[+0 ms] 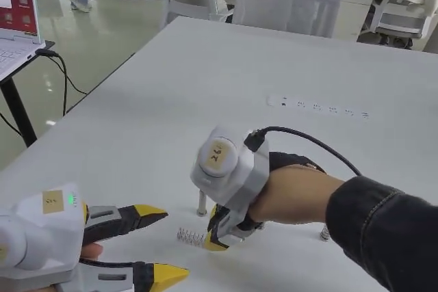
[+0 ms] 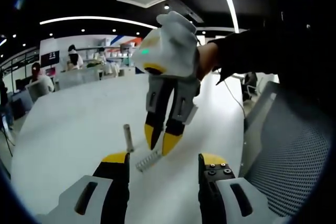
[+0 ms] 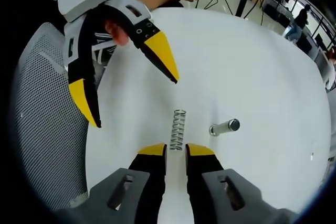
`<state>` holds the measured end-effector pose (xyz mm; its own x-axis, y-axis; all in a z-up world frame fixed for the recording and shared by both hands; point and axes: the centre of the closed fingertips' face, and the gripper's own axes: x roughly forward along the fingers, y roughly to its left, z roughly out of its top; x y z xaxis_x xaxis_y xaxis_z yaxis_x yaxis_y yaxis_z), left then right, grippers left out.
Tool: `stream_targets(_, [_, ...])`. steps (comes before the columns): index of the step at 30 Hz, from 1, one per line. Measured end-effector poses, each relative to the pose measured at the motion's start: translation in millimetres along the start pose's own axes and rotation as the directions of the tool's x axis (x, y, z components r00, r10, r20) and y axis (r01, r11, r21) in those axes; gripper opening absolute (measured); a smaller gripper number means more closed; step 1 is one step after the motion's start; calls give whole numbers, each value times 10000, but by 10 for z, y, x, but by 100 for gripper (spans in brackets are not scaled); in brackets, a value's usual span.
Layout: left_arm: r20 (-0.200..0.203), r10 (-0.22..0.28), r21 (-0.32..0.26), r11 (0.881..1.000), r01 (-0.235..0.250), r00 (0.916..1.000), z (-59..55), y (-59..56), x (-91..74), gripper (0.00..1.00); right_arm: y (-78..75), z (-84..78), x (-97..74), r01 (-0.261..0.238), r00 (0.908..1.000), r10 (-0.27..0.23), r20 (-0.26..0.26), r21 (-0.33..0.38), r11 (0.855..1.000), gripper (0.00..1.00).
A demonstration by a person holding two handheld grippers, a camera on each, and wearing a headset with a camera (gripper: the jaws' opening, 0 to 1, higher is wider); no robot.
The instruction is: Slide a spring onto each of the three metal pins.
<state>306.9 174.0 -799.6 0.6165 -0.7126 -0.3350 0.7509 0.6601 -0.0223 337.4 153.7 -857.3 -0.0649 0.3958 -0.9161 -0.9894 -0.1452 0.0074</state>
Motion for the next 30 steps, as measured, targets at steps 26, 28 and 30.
stream_targets(26, [-89,31,20,10000,-31,10000,0,-5,-8,46,21,-23,55,216,9996,-218,-195,-134,9997,8])
stream_targets(28, [-103,5,43,10000,-4,9999,7,-12,2,46,32,-21,18,213,9996,-216,-184,-129,9997,8])
stream_targets(30, [-111,-33,67,10000,34,9999,14,-16,14,46,49,-12,-21,178,9997,-180,-149,-156,9997,8])
